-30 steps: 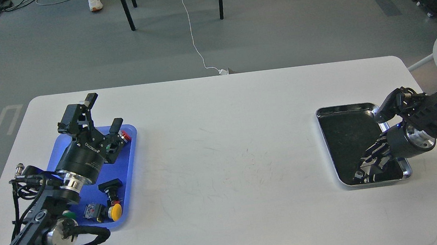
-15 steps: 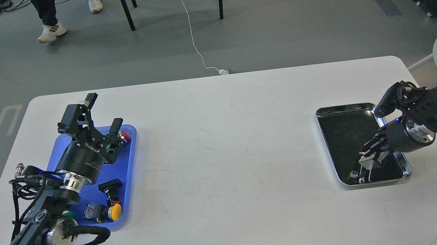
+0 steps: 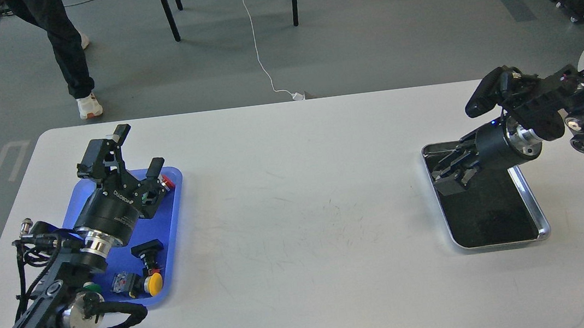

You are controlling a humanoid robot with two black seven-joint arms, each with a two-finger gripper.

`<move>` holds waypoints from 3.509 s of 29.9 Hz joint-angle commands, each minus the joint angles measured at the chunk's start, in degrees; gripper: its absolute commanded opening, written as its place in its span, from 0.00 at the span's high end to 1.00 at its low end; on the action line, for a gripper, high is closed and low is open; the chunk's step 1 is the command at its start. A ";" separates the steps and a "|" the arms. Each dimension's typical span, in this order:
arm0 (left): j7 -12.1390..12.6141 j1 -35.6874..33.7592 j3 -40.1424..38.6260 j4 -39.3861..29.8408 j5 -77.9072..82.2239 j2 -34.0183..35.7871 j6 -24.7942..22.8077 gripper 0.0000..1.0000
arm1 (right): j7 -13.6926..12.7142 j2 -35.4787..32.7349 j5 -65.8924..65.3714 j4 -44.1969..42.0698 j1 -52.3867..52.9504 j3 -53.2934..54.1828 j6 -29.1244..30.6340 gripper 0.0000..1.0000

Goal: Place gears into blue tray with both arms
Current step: 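Carry the second gear to the table center and release it, then withdraw the right gripper back over the metal tray, then reach the left gripper to the second gear and grasp it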

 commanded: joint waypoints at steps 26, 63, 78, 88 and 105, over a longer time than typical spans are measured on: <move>-0.09 0.10 -2.94 -0.10 -2.74 3.21 -0.10 0.02 | 0.01 30.07 15.43 -18.72 -6.75 -6.13 -4.70 0.76; -0.09 1.68 -2.85 -0.19 -2.65 3.12 -0.10 0.02 | 0.01 30.07 17.45 -16.43 -10.71 -5.96 -11.64 0.43; -1.06 1.15 -2.85 -0.19 -2.65 5.50 -1.77 0.02 | 0.01 21.72 23.61 -10.54 -6.84 1.51 -10.85 0.03; -4.83 -1.48 -0.49 -3.17 2.42 10.06 -5.02 0.02 | 0.01 2.13 51.71 -4.57 -28.86 35.66 -10.77 0.03; -9.37 -26.33 29.72 -8.19 50.66 15.43 -7.66 0.02 | 0.01 -6.14 79.07 -2.19 -63.87 69.80 4.00 0.01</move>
